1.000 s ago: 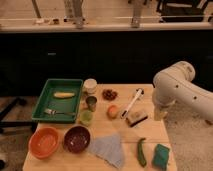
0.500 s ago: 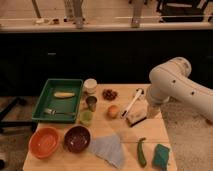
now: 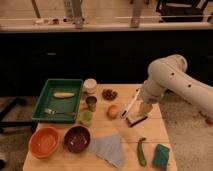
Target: Place fork in red bowl
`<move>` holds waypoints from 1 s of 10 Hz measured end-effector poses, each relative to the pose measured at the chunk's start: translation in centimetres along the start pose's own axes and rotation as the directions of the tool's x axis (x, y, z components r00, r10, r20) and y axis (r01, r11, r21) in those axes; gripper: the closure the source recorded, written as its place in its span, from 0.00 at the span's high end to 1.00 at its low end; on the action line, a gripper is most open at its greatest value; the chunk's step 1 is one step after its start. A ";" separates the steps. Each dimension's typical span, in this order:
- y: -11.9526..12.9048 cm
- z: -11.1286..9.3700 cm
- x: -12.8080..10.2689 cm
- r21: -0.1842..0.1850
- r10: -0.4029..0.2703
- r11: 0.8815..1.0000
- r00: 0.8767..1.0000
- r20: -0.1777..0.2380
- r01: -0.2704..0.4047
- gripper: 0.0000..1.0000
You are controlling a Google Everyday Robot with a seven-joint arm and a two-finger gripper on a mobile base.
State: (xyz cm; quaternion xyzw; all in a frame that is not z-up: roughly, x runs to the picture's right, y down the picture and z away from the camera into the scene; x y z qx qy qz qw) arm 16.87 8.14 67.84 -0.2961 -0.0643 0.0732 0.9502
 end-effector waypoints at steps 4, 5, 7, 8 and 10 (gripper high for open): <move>0.0 1.2 -2.6 -0.028 0.031 0.999 0.998 0.047 -0.029 0.66; 0.0 1.7 -3.4 -0.035 0.040 0.999 0.998 0.059 -0.038 0.66; 0.3 2.3 -5.1 -0.035 0.052 0.998 0.995 0.086 -0.049 0.66; 0.5 2.4 -5.4 -0.031 0.049 0.998 0.994 0.094 -0.046 0.66; 0.6 2.4 -5.2 -0.031 0.052 0.998 0.994 0.094 -0.050 0.66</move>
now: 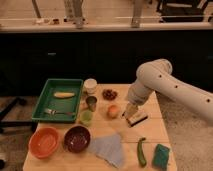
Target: Place fork in red bowl
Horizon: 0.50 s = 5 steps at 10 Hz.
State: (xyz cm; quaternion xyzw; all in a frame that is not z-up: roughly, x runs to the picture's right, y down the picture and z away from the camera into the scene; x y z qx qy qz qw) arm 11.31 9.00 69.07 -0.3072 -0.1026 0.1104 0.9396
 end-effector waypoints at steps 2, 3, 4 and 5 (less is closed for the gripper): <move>0.0 0.0 -0.1 -0.001 -0.003 1.000 1.000 0.000 0.003 0.66; 0.0 0.0 -0.2 -0.001 -0.003 1.000 1.000 0.000 0.003 0.66; 0.0 0.0 -0.2 0.000 -0.002 1.000 1.000 0.001 0.002 0.66; 0.1 0.1 -0.2 0.008 0.008 1.000 1.000 0.007 -0.008 0.66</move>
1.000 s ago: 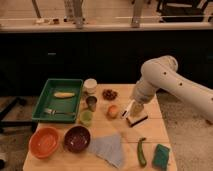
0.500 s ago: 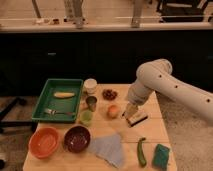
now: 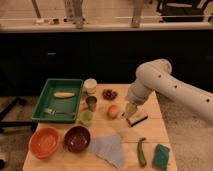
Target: Place fork in red bowl
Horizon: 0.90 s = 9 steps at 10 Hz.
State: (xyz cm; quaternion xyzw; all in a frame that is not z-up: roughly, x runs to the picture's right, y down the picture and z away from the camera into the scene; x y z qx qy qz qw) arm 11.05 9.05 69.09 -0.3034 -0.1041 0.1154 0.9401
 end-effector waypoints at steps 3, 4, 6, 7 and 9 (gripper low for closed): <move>0.6 0.9 -2.7 0.032 0.021 0.999 1.000 0.015 -0.021 0.66; 0.9 1.3 -4.1 0.035 0.021 0.999 1.000 0.020 -0.022 0.66; 1.6 2.6 -7.7 0.034 0.016 0.999 0.999 0.036 -0.017 0.66; 2.1 3.4 -9.6 0.030 0.007 1.000 0.999 0.041 -0.008 0.66; 2.4 4.4 -11.7 0.026 -0.002 1.000 0.999 0.048 0.001 0.66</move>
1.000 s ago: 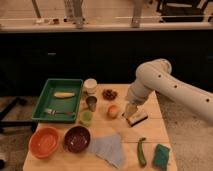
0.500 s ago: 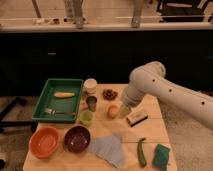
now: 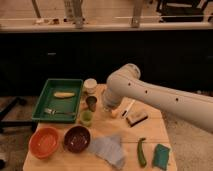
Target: Place fork in red bowl
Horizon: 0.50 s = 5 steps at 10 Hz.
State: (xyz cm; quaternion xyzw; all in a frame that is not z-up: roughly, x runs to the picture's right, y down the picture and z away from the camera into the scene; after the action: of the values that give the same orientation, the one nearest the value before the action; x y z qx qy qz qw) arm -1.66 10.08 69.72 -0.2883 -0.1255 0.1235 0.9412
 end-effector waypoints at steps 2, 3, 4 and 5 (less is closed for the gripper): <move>0.1 1.2 -1.9 -0.014 -0.007 1.000 1.000 0.021 0.007 0.66; 0.0 1.6 -2.3 -0.020 -0.003 1.000 1.000 0.030 0.004 0.66; 0.0 2.3 -3.4 -0.030 -0.004 1.000 0.999 0.039 0.005 0.66; 0.1 3.0 -4.5 -0.039 -0.008 0.999 0.999 0.046 0.010 0.66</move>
State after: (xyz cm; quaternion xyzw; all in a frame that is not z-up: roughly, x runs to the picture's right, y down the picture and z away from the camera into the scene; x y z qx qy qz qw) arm -6.84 10.31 71.36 -0.3033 -0.1506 0.1234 0.9328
